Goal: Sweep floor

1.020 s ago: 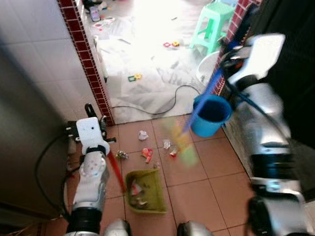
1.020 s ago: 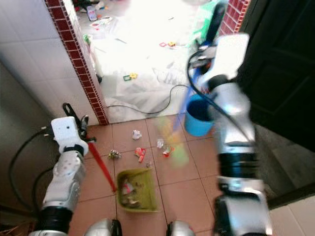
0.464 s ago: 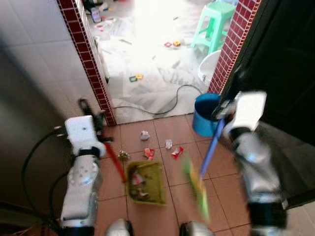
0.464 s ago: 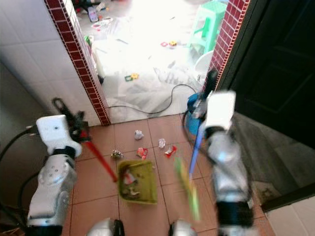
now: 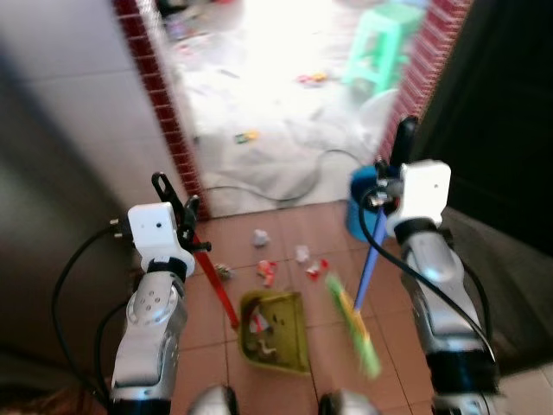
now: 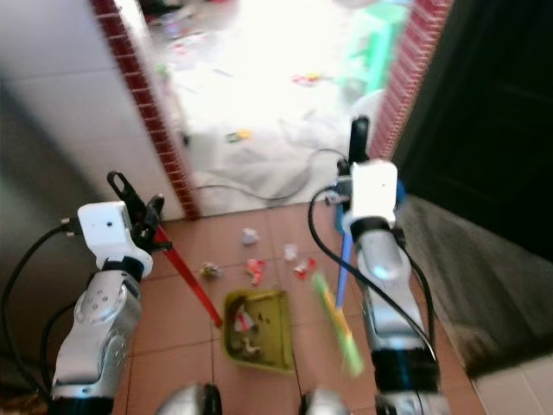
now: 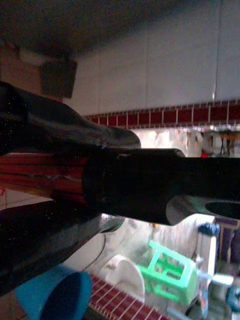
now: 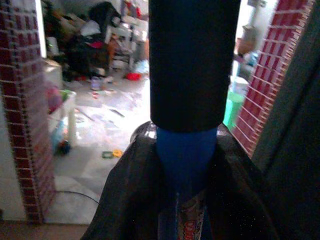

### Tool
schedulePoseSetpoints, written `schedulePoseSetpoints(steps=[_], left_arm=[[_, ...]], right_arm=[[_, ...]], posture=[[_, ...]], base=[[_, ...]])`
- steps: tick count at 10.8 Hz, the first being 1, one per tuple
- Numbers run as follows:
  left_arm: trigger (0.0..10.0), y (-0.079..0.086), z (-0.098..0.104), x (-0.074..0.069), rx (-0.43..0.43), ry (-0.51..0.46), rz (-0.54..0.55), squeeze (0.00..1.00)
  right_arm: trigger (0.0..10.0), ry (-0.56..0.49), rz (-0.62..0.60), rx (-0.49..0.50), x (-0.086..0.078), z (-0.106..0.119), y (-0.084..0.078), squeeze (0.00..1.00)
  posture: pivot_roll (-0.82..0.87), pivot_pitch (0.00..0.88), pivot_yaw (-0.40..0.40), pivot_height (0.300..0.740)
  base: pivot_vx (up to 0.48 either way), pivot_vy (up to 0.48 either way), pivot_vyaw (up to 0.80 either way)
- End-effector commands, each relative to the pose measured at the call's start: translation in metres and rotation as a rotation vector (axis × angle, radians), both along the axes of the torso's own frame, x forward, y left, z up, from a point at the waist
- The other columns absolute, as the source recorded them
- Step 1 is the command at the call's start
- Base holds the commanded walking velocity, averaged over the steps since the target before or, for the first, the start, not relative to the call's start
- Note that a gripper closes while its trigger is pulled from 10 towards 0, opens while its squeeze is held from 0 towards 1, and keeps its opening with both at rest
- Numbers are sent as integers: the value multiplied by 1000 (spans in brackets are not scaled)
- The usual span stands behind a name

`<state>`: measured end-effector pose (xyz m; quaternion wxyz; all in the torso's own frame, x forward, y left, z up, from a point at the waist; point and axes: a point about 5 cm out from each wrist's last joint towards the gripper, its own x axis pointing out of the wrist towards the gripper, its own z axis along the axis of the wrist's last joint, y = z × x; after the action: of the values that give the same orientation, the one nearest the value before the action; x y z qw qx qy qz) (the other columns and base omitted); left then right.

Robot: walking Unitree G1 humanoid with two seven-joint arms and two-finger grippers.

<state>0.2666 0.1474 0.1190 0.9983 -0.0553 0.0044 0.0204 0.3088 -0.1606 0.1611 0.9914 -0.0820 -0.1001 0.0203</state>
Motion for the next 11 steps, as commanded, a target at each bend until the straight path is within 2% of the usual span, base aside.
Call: schedulePoseSetpoints(steps=[1,4,8,10,11], left_arm=[[10000,-2,14,6,3,-61,-10,0],[10000,3,15,7,12,-65,-6,0],[10000,-2,11,8,10,-49,-17,0],[10000,-1,12,10,10,-51,-17,0],[10000,-1,12,9,0,-48,-13,0]], right_arm=[[10000,-56,-7,12,4,11,0,0],[10000,-62,15,16,6,9,9,0],[10000,-67,-1,-2,6,8,4,0],[10000,-64,-6,4,6,9,3,0],[10000,-39,-20,26,8,6,2,0]], posture=[[-116,15,88,740],[-103,13,79,740],[-114,19,82,740],[-113,27,77,740],[-113,31,74,740]], base=[[0,-319,775],[0,-329,773],[0,-291,720],[0,-154,0],[0,0,-688]])
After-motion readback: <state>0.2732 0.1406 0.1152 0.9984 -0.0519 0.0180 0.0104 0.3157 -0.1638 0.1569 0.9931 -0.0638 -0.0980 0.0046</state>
